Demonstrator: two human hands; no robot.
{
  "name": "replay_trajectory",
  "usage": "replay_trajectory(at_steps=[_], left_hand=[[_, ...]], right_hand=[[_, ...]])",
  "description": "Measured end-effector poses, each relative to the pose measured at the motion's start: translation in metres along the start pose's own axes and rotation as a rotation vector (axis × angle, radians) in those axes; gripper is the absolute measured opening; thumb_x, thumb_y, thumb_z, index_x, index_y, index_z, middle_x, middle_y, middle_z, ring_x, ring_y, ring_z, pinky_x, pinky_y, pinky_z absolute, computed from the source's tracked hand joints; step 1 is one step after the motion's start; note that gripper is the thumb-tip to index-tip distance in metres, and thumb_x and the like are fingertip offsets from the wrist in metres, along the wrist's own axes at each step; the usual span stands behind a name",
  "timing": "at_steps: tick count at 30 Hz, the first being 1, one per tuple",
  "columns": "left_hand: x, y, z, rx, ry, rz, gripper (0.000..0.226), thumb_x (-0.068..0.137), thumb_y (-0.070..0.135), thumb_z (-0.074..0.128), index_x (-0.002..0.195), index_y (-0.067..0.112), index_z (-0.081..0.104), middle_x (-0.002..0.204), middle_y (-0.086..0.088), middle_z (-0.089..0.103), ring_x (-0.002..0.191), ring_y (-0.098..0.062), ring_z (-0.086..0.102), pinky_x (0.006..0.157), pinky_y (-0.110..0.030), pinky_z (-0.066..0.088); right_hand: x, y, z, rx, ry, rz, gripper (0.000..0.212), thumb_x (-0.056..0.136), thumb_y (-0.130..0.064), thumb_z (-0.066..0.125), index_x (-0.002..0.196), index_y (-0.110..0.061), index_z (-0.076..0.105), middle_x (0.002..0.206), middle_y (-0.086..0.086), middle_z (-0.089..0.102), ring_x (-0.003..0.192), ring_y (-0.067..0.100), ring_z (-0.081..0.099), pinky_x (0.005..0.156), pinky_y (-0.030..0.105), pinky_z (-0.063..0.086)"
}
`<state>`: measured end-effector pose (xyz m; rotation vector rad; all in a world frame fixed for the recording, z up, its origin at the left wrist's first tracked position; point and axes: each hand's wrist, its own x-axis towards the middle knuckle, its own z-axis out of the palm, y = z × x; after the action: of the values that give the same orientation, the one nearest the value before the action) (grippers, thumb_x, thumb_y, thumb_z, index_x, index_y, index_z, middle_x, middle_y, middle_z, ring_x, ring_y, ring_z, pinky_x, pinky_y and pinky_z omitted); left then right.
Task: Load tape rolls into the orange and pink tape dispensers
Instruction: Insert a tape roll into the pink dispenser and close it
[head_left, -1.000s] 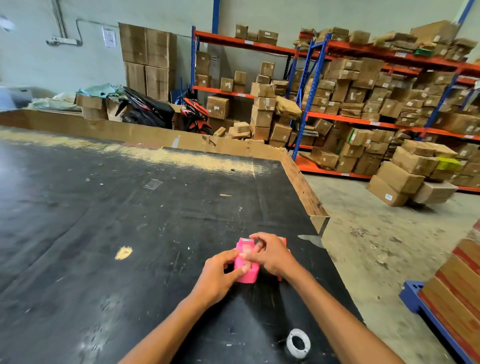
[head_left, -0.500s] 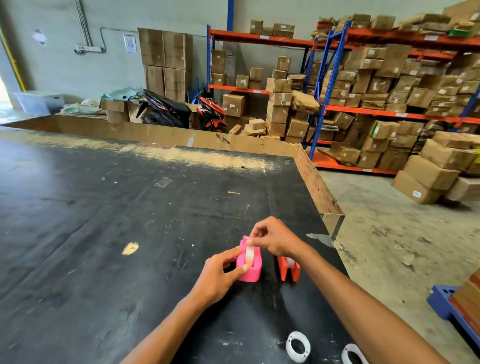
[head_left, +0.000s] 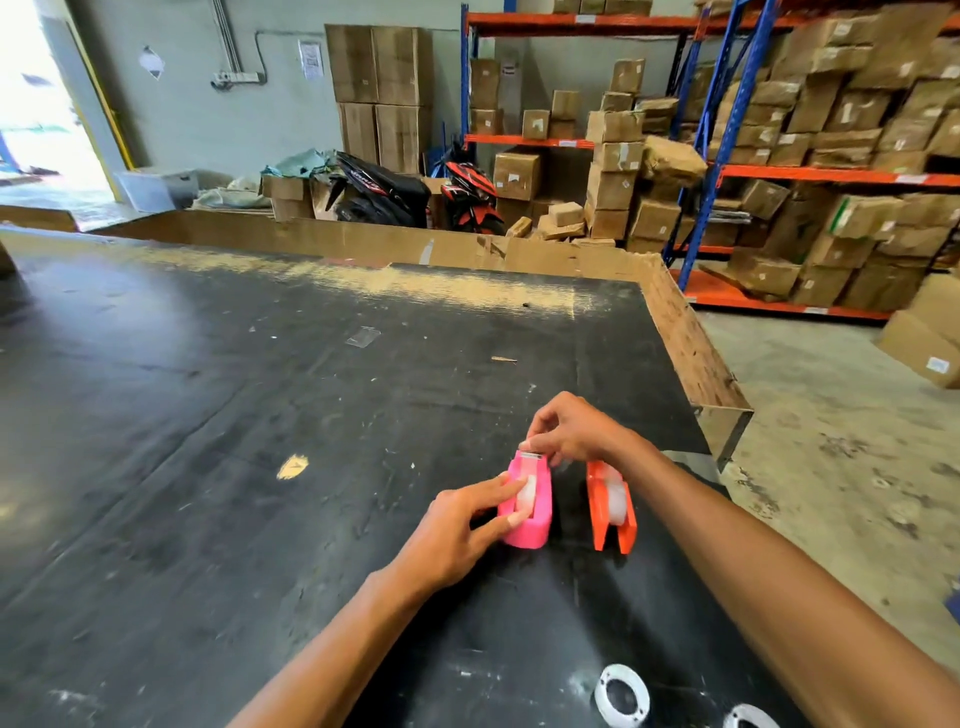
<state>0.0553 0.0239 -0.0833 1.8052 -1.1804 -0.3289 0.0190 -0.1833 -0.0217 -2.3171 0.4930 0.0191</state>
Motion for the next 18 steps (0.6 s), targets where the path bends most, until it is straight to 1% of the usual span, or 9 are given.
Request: replay_trajectory(at_steps=[2,5,9,12,15,18], left_hand=[[0.001,0.0,-0.001,-0.003,-0.004,-0.005,0.044,0.087,0.03,0.064,0.129,0.019,0.058,0.129,0.018,0.05,0.129,0.01,0.04,0.11,-0.02,0.038],[0.001,0.0,-0.001,-0.012,-0.003,-0.011,0.045,0.086,0.029,0.065,0.129,0.018,0.058,0.128,0.017,0.05,0.13,0.005,0.042,0.109,-0.02,0.039],[0.003,0.001,-0.004,-0.018,-0.026,-0.017,0.044,0.086,0.03,0.065,0.129,0.021,0.058,0.13,0.017,0.051,0.123,0.008,0.047,0.105,-0.019,0.044],[0.004,0.003,-0.006,-0.041,-0.063,-0.031,0.048,0.086,0.031,0.065,0.132,0.021,0.055,0.135,0.012,0.056,0.12,0.006,0.052,0.103,-0.02,0.046],[0.007,0.006,-0.006,-0.07,-0.092,-0.044,0.048,0.087,0.029,0.064,0.133,0.018,0.054,0.132,0.009,0.061,0.116,0.005,0.056,0.101,-0.019,0.048],[0.011,0.008,-0.004,-0.088,-0.109,-0.058,0.048,0.087,0.027,0.064,0.133,0.016,0.054,0.128,0.007,0.064,0.109,0.009,0.058,0.099,-0.02,0.049]], right_hand=[[0.004,0.001,-0.001,0.011,-0.035,0.033,0.012,0.082,-0.016,0.071,0.081,-0.004,0.071,0.066,0.008,0.068,0.054,0.015,0.065,0.06,0.032,0.059],[0.009,0.001,-0.002,0.002,-0.074,0.068,0.009,0.083,-0.013,0.07,0.08,-0.005,0.071,0.061,0.005,0.066,0.044,0.006,0.063,0.049,0.02,0.055],[0.011,0.0,0.0,-0.005,-0.079,0.104,0.008,0.083,-0.007,0.067,0.076,-0.005,0.07,0.061,0.006,0.065,0.041,0.004,0.062,0.041,0.015,0.048],[0.011,0.0,0.002,0.002,-0.045,0.139,0.008,0.081,-0.005,0.068,0.074,-0.003,0.072,0.061,0.007,0.066,0.046,0.01,0.064,0.044,0.017,0.052],[0.009,0.0,0.001,0.016,-0.017,0.153,0.011,0.082,-0.01,0.07,0.078,0.0,0.073,0.064,0.01,0.068,0.05,0.017,0.066,0.051,0.024,0.056],[0.0,0.0,-0.004,0.005,0.089,0.161,0.019,0.085,-0.015,0.067,0.082,0.003,0.069,0.067,0.013,0.067,0.051,0.019,0.066,0.052,0.027,0.056]])
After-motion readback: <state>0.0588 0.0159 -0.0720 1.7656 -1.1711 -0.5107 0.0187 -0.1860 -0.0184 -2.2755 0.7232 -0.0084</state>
